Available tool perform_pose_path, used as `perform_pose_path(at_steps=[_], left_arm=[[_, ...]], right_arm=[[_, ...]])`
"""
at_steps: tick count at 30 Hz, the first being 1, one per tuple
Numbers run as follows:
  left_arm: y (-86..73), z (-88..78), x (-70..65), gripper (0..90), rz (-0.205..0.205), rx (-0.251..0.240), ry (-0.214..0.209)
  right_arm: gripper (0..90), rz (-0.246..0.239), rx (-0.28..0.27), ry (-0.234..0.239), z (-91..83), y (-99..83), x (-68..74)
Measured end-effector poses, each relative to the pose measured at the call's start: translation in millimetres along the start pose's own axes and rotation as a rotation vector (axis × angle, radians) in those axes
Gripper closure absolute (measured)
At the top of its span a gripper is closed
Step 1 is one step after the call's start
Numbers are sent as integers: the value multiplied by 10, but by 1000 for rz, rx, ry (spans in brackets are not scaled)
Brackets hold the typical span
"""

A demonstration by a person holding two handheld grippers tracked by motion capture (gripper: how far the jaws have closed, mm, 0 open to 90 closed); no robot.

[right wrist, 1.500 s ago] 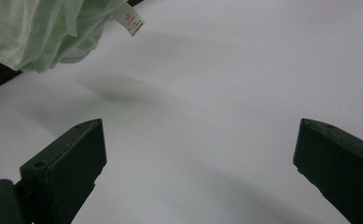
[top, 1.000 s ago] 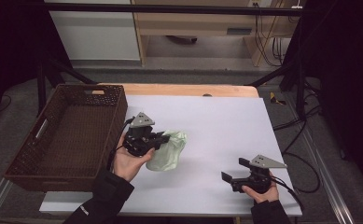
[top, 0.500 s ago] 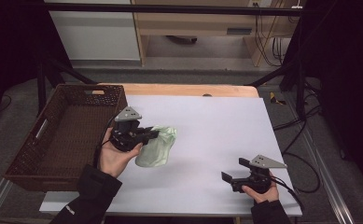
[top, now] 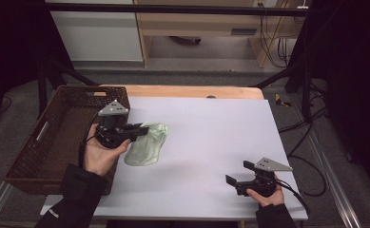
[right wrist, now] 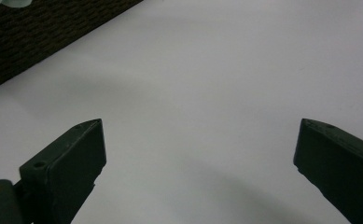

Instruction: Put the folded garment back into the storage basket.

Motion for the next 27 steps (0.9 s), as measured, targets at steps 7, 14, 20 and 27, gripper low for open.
perform_pose_path(at_steps=[7,14,20,27], left_arm=[[39,-131,108,812,-3,2,18],[59,-260,242,812,-8,1,34],[82,-397,349,812,-10,-6,47],[92,-534,483,812,-13,-10,69]], right_arm=[[31,-3,1,2,-1,-1,-1],[29,-14,4,4,2,-6,-1],[29,-12,0,2,4,-4,0],[28,-13,1,2,4,-5,-1]])
Point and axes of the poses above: each handheld gripper's, and its own axes: z roughly forward along the jaws, y roughly out of its top, x roughly to its left, the point moved 3 cm from there along z, roughly forward along the jaws, and after that the axes turned 4 degrees about -x, right-handed, at the moved point
